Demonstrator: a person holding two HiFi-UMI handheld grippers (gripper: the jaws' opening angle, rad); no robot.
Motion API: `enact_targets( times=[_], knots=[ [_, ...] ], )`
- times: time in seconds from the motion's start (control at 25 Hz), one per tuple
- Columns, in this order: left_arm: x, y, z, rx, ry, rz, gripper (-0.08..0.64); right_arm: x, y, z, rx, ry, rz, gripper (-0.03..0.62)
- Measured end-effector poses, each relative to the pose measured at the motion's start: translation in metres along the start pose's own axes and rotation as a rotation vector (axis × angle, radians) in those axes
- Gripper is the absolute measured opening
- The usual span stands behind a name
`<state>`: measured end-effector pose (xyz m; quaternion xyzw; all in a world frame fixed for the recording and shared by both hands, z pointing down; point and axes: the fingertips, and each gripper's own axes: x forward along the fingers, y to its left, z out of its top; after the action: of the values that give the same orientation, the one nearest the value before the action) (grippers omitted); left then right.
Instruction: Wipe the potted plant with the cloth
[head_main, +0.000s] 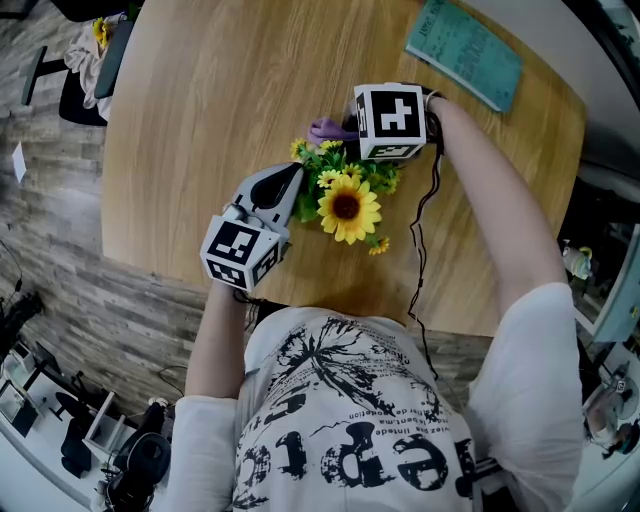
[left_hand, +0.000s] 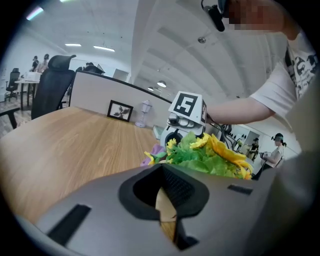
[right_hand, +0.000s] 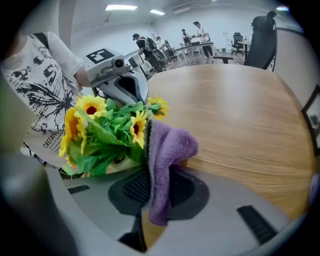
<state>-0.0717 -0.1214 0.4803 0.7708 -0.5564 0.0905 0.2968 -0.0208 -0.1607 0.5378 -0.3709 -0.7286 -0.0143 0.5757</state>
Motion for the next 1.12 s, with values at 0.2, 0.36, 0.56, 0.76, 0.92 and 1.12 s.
enact_targets(
  times=[0.2,0.36,0.56,0.76,0.92,1.12],
  knots=[
    [0.002,-0.001,0.001,0.013,0.005,-0.003,0.002,0.000,0.010,-0.009,-0.021,0.028,0.041,0.067],
    [0.007,-0.001,-0.001,0.012,0.008,-0.008,0.002,0.003,0.017,-0.021,-0.021,0.037,0.061,0.067],
    [-0.003,-0.006,-0.006,0.014,0.004,0.001,0.002,0.008,0.040,-0.028,0.004,0.031,0.067,0.067],
    [0.000,-0.004,-0.003,0.012,0.002,0.009,0.002,0.010,0.056,-0.042,-0.007,0.071,0.096,0.067],
    [0.001,-0.007,-0.006,0.018,0.000,0.020,0.002,0.013,0.077,-0.058,-0.019,0.120,0.126,0.069],
    [-0.001,-0.009,-0.006,-0.020,-0.028,0.019,0.002,0.008,0.077,-0.065,0.047,0.083,0.070,0.069]
  ],
)
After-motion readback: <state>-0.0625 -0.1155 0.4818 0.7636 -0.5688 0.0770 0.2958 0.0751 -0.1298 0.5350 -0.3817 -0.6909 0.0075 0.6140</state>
